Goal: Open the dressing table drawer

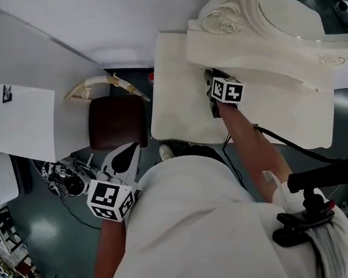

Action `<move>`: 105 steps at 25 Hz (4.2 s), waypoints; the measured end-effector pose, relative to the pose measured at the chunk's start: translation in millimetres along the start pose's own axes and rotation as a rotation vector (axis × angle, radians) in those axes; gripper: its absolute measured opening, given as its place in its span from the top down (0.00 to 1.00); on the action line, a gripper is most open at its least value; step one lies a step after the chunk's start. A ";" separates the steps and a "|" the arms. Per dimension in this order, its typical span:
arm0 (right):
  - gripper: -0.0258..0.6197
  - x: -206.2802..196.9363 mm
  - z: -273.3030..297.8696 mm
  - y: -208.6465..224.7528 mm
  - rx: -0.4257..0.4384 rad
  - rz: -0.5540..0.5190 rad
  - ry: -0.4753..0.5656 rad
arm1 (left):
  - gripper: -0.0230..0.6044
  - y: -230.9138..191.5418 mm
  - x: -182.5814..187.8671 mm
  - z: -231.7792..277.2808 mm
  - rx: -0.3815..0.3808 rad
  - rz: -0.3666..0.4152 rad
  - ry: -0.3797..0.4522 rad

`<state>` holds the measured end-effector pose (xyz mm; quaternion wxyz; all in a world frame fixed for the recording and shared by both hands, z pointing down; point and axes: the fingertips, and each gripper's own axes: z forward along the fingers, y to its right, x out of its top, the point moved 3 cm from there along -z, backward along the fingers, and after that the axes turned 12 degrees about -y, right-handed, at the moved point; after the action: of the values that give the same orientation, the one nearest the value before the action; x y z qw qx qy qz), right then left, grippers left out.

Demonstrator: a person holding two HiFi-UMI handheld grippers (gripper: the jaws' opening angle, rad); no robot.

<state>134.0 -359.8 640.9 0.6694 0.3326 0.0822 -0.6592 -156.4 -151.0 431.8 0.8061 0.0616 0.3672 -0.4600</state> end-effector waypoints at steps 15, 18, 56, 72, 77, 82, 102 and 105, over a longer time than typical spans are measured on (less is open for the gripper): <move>0.81 -9.2 -2.5 -9.4 0.004 -0.021 -0.007 | 0.96 3.1 -7.1 -6.3 0.017 -0.019 0.009; 0.81 -11.0 -2.5 -9.0 0.004 -0.028 -0.008 | 0.96 3.4 -7.2 -5.2 0.015 -0.019 0.009; 0.81 -41.5 -10.0 0.7 0.008 -0.090 -0.072 | 0.96 10.7 -9.5 3.0 -0.014 -0.013 0.007; 0.81 -59.2 -19.5 -12.0 -0.002 -0.094 -0.070 | 0.96 9.3 -32.1 -15.2 -0.021 -0.017 0.020; 0.81 -61.0 -20.0 -12.4 -0.008 -0.096 -0.074 | 0.96 8.0 -34.9 -17.0 -0.028 -0.012 0.020; 0.81 -64.0 -22.1 -15.0 -0.012 -0.102 -0.075 | 0.96 6.2 -37.5 -19.7 -0.037 -0.010 0.023; 0.81 -68.6 -20.6 -17.5 -0.031 -0.137 -0.098 | 0.96 -2.3 -48.6 -21.6 -0.063 -0.018 0.022; 0.80 -69.8 -19.3 -17.3 -0.029 -0.143 -0.098 | 0.96 -3.9 -49.2 -22.2 -0.068 -0.011 0.019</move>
<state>116.0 -289.8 658.6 0.6284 0.2837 0.0826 -0.7196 -186.5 -109.4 448.6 0.8016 0.0364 0.3904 -0.4513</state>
